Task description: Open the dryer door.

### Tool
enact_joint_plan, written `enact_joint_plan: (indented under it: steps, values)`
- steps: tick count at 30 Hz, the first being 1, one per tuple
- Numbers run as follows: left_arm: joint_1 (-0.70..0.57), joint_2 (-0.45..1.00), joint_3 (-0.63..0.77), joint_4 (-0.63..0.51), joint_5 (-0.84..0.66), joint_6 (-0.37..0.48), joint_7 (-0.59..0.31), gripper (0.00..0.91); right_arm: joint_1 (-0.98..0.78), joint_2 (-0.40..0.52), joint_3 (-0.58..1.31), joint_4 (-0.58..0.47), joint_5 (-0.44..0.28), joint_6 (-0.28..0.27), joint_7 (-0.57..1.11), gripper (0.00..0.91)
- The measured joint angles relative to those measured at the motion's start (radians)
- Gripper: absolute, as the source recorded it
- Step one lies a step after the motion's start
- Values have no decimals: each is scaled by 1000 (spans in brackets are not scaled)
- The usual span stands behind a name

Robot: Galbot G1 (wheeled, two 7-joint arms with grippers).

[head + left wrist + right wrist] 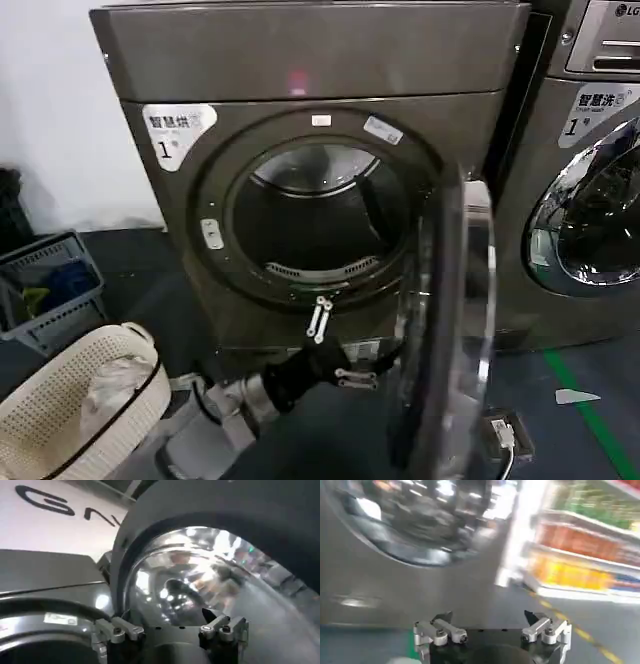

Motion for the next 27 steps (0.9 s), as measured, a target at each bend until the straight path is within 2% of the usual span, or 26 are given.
enact_joint_plan:
  steps: [8,18,27]
  values:
    - [-99,-58,92,49,-11,13,-6,907,-52,59,69,-21,-15,17,79,907]
    - [-205,-154,190,137,-9,13,-7,907,-76,103,119,-41,-111,25,223,907]
    - [-270,-241,244,230,-1,10,-7,907,-88,134,146,-22,-147,25,322,907]
